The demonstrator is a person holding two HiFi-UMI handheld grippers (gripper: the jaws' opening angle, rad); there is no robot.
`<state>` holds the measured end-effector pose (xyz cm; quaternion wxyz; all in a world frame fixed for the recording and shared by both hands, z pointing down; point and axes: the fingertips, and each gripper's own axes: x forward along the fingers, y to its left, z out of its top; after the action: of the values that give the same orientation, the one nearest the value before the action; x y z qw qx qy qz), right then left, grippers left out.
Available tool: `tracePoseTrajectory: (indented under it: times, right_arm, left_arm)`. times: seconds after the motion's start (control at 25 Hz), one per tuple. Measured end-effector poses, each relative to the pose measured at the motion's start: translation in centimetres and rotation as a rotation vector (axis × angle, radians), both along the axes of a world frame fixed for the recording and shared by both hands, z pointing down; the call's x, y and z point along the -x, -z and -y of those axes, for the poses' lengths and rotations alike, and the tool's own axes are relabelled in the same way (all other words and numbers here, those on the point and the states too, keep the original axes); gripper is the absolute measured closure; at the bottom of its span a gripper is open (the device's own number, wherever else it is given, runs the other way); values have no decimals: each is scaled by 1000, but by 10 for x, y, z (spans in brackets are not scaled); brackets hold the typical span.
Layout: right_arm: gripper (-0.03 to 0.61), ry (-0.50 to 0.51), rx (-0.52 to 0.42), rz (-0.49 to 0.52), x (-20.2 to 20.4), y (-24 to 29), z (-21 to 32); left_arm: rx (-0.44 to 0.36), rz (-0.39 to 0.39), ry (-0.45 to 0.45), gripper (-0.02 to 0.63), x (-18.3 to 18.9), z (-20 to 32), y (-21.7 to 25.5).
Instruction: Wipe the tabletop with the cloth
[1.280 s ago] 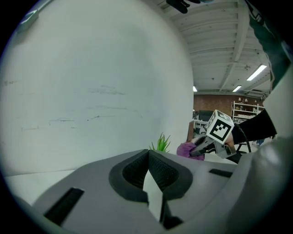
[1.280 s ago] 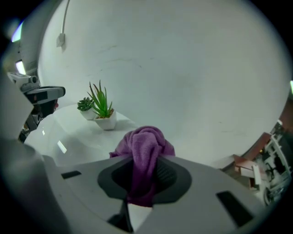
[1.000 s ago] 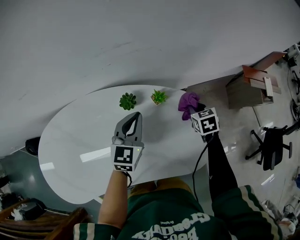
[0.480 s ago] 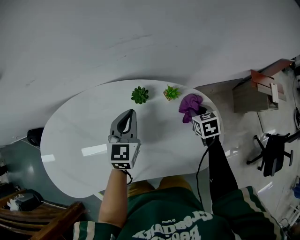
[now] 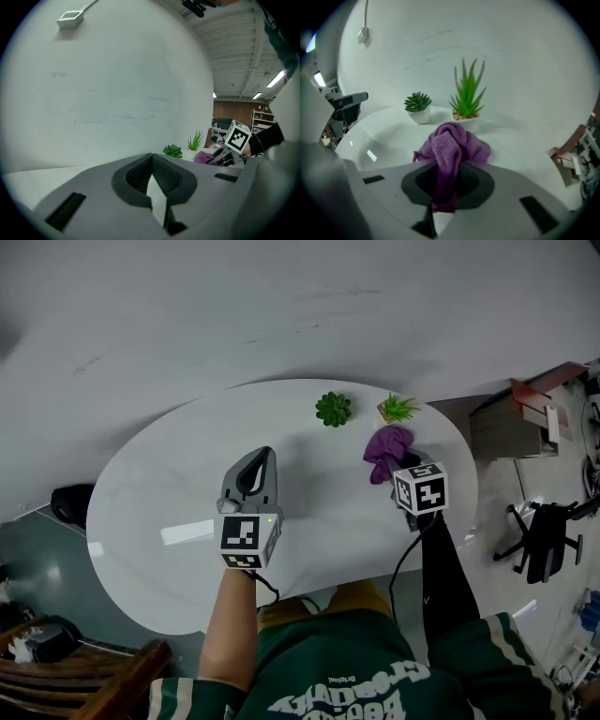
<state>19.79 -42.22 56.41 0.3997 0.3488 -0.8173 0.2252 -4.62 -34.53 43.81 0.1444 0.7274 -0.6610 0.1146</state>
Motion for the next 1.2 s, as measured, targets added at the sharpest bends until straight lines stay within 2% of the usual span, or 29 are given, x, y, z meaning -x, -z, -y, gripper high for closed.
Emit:
tracePoseTrajectory:
  times: [0.32,0.56,0.92,1.08,1.2]
  right_arm:
    - [525,-31,-28,-6,88,-2,-38]
    - [525,-55,-41,-16,145,-3,-47]
    - [525,39,-50,-33,238,-5,-57]
    - [525,86,-64,-9,266,-5,-53]
    - [523,115,-74,24,279,-5,-44]
  left_arm:
    - [-11,-31,-51,614,77,-41,-3]
    - [-37,-14,-48,614,140,-73,-5]
    - [-66,-1,20,614,204,-102,-2]
    - [-81,23,97,614,227,-104,-2]
    - [-85,48,122,614,235,-101,-3]
